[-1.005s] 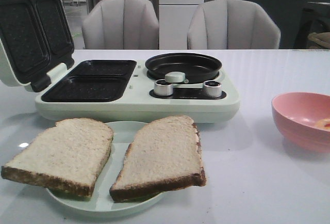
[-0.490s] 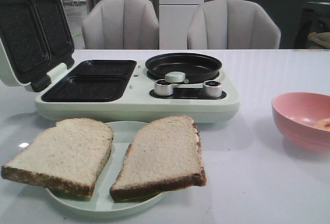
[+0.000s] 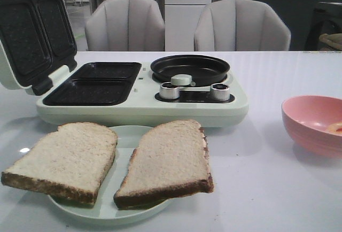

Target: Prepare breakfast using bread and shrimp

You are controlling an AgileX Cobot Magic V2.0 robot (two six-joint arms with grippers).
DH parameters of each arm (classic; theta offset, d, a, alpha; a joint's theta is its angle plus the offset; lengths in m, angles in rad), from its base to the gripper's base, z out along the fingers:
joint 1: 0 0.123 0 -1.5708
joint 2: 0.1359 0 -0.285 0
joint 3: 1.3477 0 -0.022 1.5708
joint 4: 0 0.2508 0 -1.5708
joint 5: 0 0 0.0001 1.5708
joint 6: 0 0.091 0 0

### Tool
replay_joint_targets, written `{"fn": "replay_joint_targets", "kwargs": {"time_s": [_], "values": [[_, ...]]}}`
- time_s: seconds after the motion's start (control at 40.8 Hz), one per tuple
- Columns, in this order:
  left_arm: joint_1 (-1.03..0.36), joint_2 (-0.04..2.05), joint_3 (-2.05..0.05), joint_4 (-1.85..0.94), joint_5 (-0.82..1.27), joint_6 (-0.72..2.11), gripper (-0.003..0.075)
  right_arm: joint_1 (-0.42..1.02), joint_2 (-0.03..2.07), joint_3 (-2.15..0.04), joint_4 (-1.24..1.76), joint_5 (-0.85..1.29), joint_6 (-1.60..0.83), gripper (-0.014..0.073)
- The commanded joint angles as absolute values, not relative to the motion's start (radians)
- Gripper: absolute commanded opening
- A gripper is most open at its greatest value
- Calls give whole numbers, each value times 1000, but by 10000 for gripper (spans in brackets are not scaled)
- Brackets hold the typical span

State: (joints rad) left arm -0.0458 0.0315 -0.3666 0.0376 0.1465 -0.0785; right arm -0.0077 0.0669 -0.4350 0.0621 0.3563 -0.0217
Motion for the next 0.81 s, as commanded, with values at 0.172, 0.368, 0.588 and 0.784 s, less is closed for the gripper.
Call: {"fn": "replay_joint_targets", "kwargs": {"time_s": [0.172,0.368,0.588,0.784], "values": [[-49,250,-657,37,442,-79,101,-11,316,-694,65,467,-25,43],[-49,363,-657,37,560,-79,101,-11,470,-695,65,521,-25,43],[-49,430,-601,35,547,-79,101,-11,619,-692,65,583,-25,43],[-49,478,-587,35,531,-79,114,-11,736,-692,65,586,-25,111]]}}
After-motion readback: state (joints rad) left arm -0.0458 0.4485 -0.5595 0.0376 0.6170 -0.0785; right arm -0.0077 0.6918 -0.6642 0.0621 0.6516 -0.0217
